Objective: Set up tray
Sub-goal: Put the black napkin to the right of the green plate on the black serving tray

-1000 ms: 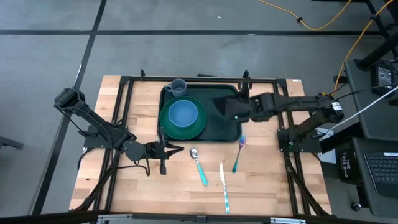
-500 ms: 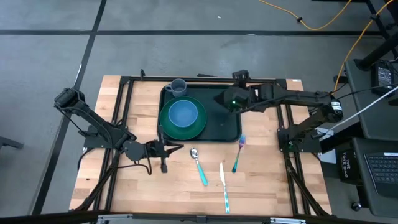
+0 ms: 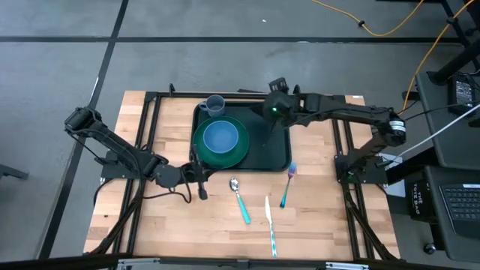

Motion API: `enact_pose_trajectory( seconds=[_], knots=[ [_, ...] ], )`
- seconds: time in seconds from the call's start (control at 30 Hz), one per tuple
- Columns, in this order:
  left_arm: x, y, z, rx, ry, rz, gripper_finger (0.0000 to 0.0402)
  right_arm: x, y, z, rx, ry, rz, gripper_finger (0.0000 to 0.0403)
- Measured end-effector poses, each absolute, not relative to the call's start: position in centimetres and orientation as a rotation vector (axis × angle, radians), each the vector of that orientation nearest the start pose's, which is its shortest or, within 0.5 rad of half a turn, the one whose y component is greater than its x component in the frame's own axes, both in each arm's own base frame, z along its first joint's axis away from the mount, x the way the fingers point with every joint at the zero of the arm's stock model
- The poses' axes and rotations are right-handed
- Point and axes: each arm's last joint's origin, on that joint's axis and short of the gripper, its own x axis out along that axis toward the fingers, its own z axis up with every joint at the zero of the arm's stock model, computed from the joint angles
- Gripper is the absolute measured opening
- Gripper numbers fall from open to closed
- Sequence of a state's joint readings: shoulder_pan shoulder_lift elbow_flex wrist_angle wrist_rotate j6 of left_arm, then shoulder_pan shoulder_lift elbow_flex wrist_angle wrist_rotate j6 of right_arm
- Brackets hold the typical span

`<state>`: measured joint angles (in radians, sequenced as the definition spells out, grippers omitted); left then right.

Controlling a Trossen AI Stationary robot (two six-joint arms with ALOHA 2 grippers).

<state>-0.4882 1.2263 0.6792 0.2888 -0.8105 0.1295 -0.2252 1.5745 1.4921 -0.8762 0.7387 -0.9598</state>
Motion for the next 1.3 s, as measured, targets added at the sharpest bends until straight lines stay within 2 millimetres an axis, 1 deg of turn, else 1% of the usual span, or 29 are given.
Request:
enact_pose_trajectory(
  seconds=[0.1,0.17,0.27,0.4,0.57,0.67,0.83,1.07,1.3],
  knots=[
    [23.6,-10.1,25.3,0.274,0.228,0.31,0.0006,31.4,-10.3,32.2,-1.147,1.434,-0.312,0.0016],
    [23.6,-10.1,25.3,0.272,0.228,0.307,0.0006,31.8,-11.2,31.4,-1.179,1.507,-0.362,0.0016],
    [23.6,-10.1,25.3,0.253,0.225,0.308,0.0006,32.0,-12.2,30.8,-1.229,1.601,-0.422,0.0016],
    [23.6,-10.1,25.3,0.252,0.229,0.308,0.0006,32.2,-12.9,30.6,-1.227,1.608,-0.42,0.0016],
    [23.6,-10.1,25.3,0.252,0.229,0.308,0.0006,32.6,-13.1,30.7,-1.188,1.528,-0.426,0.0016],
    [23.6,-10.1,25.3,0.252,0.229,0.308,0.0006,32.7,-13.0,30.5,-1.176,1.511,-0.382,0.0016],
    [23.6,-10.1,25.3,0.25,0.229,0.308,0.0006,33.1,-13.2,29.7,-1.196,1.56,-0.396,0.0016],
    [23.6,-10.2,25.3,0.25,0.229,0.306,0.0006,32.9,-13.4,30.0,-1.283,1.66,-0.479,0.0016],
    [23.6,-10.2,25.3,0.251,0.229,0.306,0.0006,33.0,-13.4,29.9,-1.276,1.634,-0.423,0.0016]
  ],
)
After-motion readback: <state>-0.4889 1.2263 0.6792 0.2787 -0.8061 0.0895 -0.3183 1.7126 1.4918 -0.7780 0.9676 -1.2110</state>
